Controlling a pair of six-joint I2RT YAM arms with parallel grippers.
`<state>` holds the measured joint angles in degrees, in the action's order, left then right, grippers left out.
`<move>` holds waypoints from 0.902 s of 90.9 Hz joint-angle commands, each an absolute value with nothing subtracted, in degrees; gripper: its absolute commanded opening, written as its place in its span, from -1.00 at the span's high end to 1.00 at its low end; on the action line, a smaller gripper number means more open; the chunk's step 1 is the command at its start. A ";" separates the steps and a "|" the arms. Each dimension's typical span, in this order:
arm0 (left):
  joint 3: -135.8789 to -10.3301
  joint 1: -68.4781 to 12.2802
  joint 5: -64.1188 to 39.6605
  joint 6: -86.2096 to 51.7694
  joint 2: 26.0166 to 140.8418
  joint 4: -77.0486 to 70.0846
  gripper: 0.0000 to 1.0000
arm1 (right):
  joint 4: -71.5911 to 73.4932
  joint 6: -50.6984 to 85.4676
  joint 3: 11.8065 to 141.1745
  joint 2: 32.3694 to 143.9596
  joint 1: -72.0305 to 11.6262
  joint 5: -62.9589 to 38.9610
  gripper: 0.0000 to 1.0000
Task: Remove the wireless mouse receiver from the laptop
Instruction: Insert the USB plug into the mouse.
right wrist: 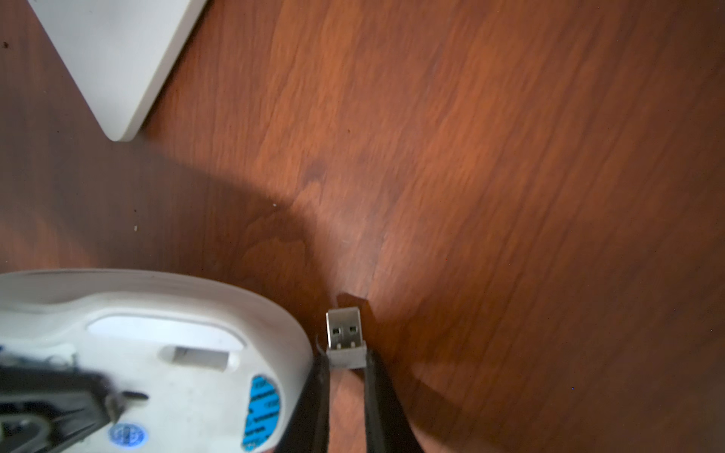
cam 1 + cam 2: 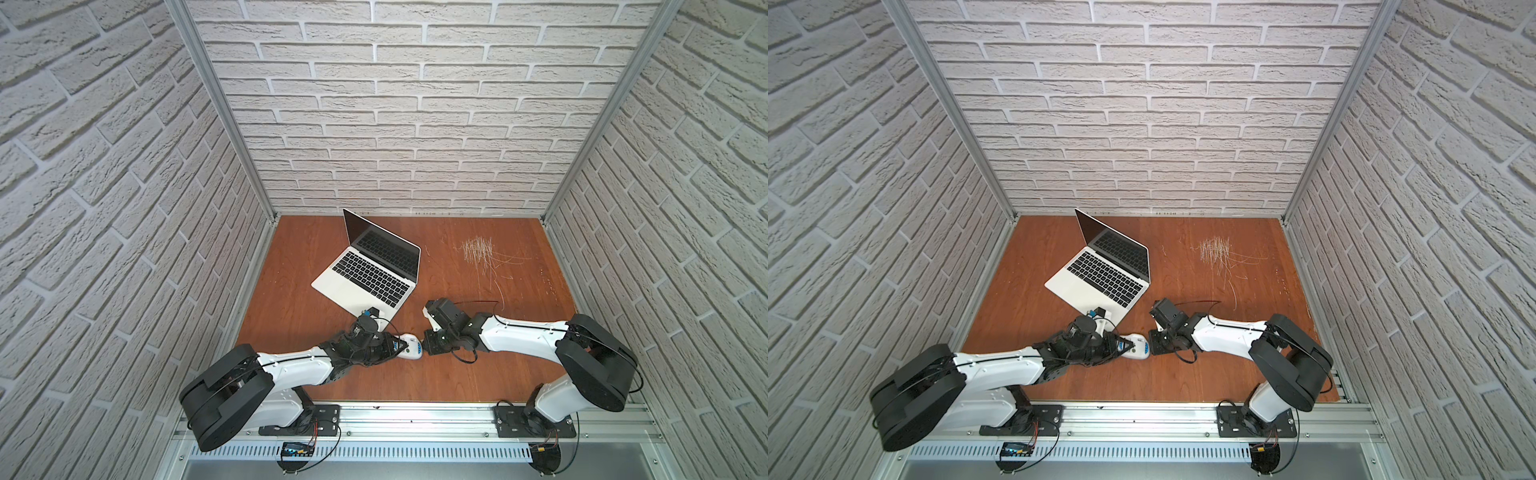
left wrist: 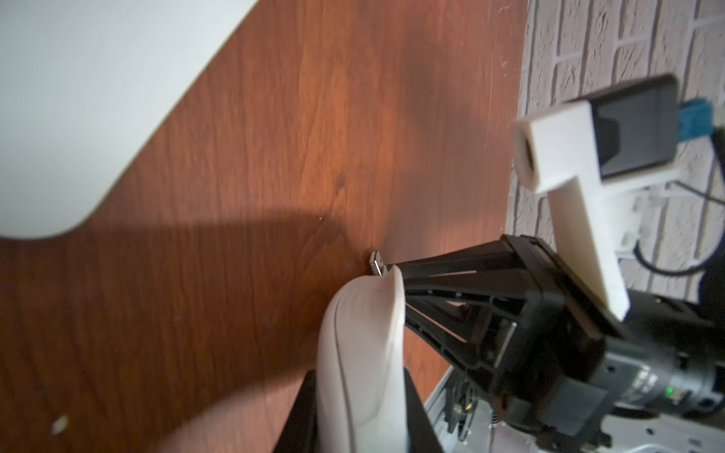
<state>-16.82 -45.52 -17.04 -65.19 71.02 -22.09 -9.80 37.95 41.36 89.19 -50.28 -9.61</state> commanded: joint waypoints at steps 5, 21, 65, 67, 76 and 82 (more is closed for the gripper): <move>-17.15 -45.69 -15.84 -61.82 67.36 -18.31 0.79 | -10.71 37.50 42.23 88.89 -50.66 -9.14 0.93; -18.85 -44.62 -15.26 -56.17 61.73 -10.01 0.84 | -14.33 34.84 42.96 83.73 -49.14 -10.76 0.93; -30.20 -43.48 -10.29 -32.42 51.77 10.46 0.83 | -32.78 28.23 48.46 66.11 -46.20 -32.73 0.93; -30.44 -43.50 -10.37 -31.70 51.79 10.72 0.83 | -32.74 28.41 48.61 66.10 -46.11 -33.32 0.93; -31.74 -43.56 -10.32 -29.00 52.06 12.18 0.86 | -32.92 29.47 50.12 67.43 -45.97 -36.39 0.93; -32.46 -43.53 -10.33 -27.55 52.18 12.98 0.87 | -32.97 30.45 51.41 69.27 -45.78 -38.95 0.93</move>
